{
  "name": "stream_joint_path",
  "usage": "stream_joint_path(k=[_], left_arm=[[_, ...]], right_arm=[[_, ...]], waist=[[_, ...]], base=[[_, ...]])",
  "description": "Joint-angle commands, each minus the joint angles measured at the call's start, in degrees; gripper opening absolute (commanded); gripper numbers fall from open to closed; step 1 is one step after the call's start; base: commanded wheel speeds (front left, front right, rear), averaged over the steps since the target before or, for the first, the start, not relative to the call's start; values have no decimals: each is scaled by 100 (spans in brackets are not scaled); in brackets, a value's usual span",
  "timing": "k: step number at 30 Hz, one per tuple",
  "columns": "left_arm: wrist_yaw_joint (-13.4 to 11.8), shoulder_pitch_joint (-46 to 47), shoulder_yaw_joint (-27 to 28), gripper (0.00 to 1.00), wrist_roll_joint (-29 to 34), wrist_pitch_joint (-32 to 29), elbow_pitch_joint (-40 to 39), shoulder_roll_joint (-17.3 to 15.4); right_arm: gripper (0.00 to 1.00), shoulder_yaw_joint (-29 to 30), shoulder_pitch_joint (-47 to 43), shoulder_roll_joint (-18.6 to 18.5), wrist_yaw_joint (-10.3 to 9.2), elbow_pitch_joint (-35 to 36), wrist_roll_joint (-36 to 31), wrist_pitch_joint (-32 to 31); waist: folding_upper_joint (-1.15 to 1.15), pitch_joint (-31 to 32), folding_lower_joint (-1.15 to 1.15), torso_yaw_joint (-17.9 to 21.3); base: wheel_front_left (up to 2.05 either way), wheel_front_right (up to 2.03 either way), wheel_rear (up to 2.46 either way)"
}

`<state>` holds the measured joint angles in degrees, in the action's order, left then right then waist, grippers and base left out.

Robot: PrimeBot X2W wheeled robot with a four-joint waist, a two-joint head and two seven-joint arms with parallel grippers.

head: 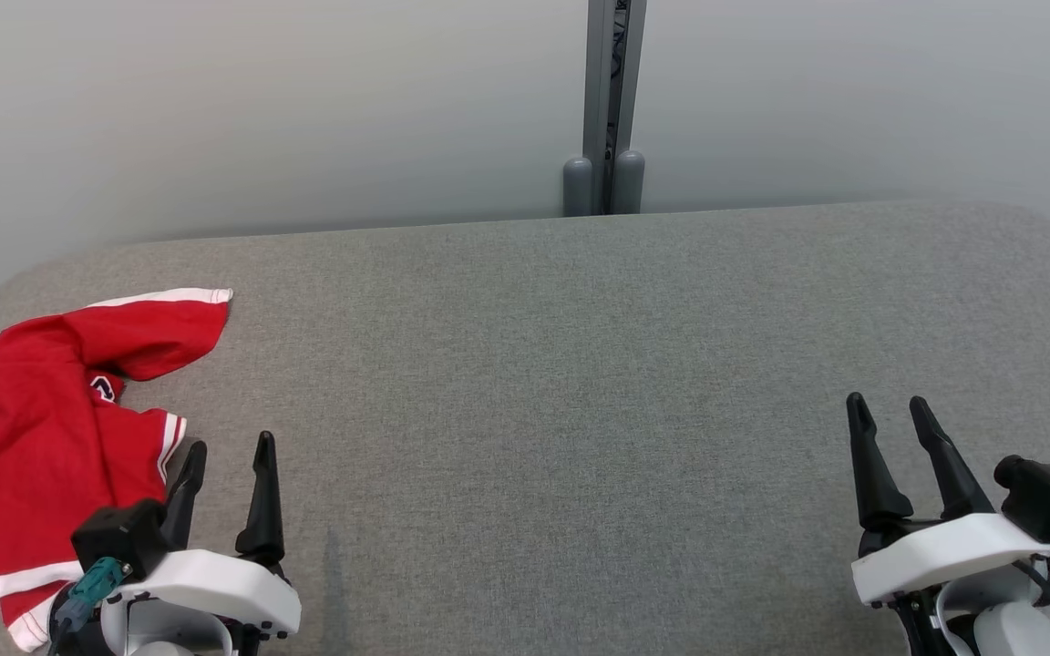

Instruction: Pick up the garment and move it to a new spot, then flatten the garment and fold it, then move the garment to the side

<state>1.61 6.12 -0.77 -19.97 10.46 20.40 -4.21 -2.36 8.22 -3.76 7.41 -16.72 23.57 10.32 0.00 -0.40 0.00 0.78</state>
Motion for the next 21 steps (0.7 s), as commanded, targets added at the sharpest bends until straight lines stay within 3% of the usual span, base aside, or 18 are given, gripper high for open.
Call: stream_joint_path(k=[1,21], left_arm=[[-35,41,-8,100,180,59,-56,-18],[-135,63,-71,100,1096,289,28,-2]], right_arm=[[100,-27,-15,-24,10,95,-192,74],[100,-167,-57,-10,12,164,-1147,308]], waist=[[0,6,0,3],[0,16,0,31]], base=[[0,0,0],[0,0,0]])
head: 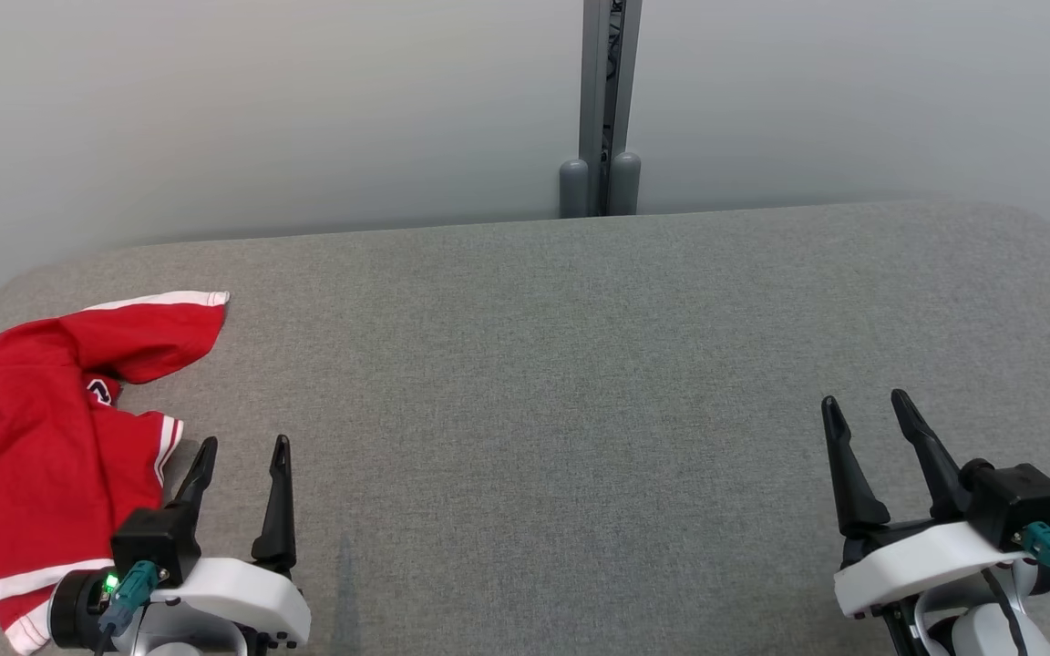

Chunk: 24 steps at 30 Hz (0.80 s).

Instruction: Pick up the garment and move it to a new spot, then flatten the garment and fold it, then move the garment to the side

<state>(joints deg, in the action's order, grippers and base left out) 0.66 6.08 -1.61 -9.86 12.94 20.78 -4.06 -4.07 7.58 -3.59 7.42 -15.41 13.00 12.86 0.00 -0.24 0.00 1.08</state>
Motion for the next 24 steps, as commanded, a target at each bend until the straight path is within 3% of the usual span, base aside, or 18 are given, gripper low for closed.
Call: stream_joint_path(k=[1,24], left_arm=[[-42,70,21,100,125,50,-2,-15],[-87,114,125,100,808,227,128,22]], right_arm=[[100,6,7,-26,11,25,-135,59],[100,215,-10,44,11,-77,-800,246]], waist=[[0,1,0,2],[0,-75,0,-149]], base=[[0,0,0],[0,0,0]])
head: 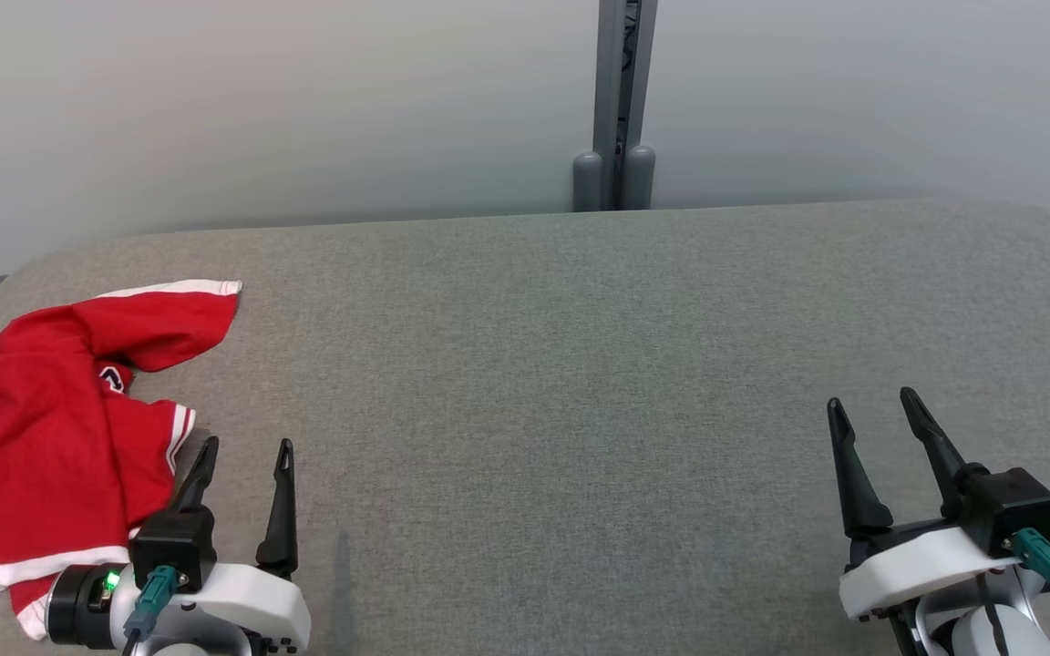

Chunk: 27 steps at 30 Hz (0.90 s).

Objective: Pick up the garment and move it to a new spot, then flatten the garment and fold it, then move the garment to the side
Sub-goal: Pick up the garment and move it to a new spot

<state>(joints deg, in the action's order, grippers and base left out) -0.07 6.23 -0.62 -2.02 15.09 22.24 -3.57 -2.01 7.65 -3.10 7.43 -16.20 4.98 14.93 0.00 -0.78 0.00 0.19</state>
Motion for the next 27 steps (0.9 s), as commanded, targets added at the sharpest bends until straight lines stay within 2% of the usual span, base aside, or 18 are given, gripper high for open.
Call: stream_joint_path(k=[1,7,8,19,27], left_arm=[[-26,108,39,100,10,12,-17,-21],[-24,85,126,100,15,12,6,-36],[-28,71,164,100,7,12,-3,-38],[-148,18,379,100,-23,12,-8,-11],[-107,-45,562,100,-99,12,7,16]], right_arm=[[100,-14,-13,-2,10,-7,16,39],[100,-126,-30,-3,10,-32,20,36],[100,-171,-32,-1,10,-37,26,36],[100,-456,121,2,7,-111,56,35],[100,-695,266,-2,6,-209,113,35]], waist=[[0,-33,0,-116],[0,-70,0,-515],[0,-99,0,-709],[0,-221,0,-1846],[0,-333,0,-2231]], base=[[0,0,0],[0,0,0],[0,0,0],[0,0,0],[0,0,0]])
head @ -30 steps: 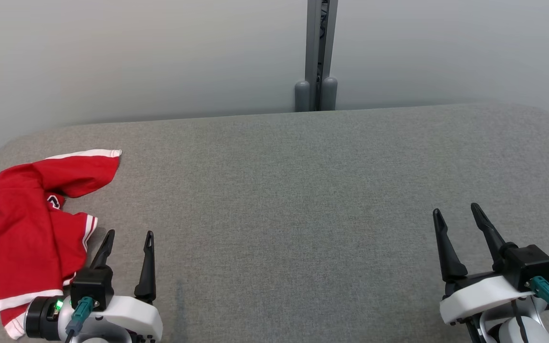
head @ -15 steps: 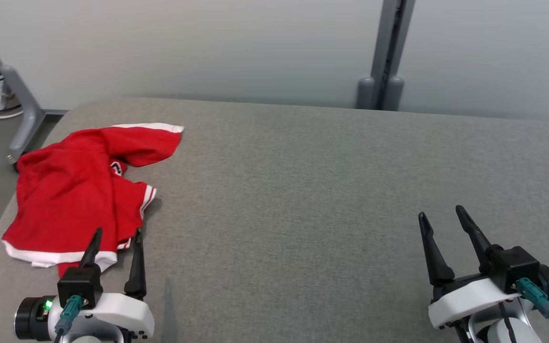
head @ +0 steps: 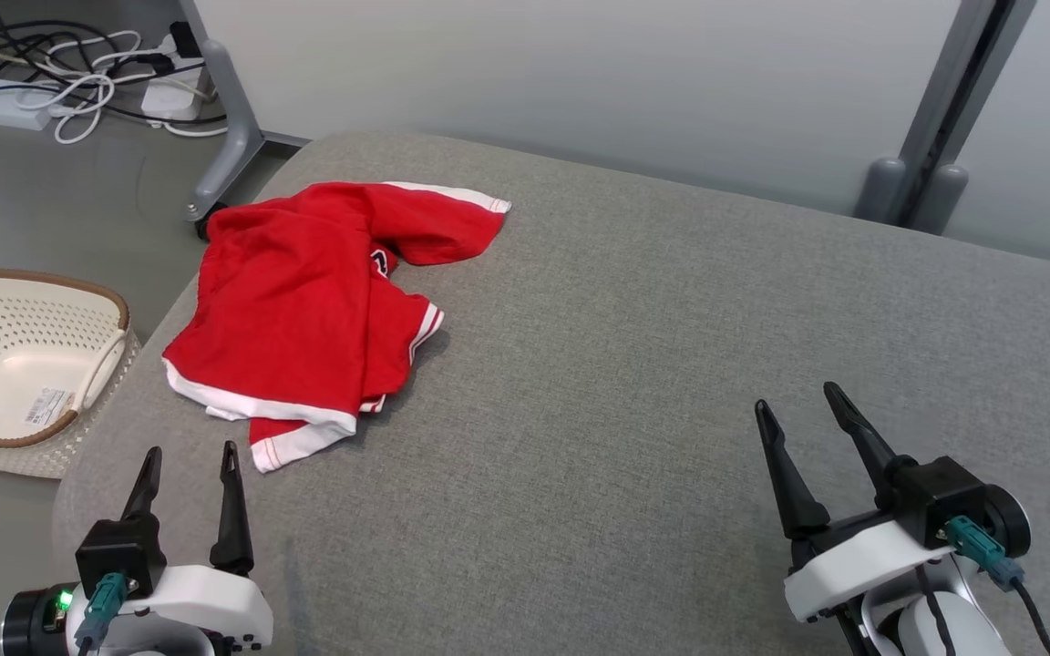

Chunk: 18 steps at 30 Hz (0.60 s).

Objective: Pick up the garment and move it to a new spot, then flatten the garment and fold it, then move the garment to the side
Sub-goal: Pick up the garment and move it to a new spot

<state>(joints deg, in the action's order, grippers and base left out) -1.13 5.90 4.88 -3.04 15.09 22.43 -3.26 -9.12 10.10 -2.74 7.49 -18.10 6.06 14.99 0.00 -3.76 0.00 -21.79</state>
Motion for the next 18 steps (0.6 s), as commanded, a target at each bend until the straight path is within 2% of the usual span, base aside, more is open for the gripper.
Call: stream_joint_path(k=[1,6,13,18], left_arm=[[-14,-19,35,100,6,12,-7,-18],[12,57,201,100,-149,11,72,-2],[385,585,435,100,-389,11,398,6],[568,1326,497,100,-396,8,868,-132]], right_arm=[[100,12,31,-40,1,-29,10,29],[100,-19,97,-81,1,-41,25,29],[100,-44,255,-228,1,5,-38,29],[100,-76,479,-374,1,54,-69,29]], waist=[[0,-46,0,-40],[0,-160,0,46],[0,-646,0,389],[0,-1189,0,638]], base=[[0,0,0],[0,0,0],[0,0,0],[0,0,0]])
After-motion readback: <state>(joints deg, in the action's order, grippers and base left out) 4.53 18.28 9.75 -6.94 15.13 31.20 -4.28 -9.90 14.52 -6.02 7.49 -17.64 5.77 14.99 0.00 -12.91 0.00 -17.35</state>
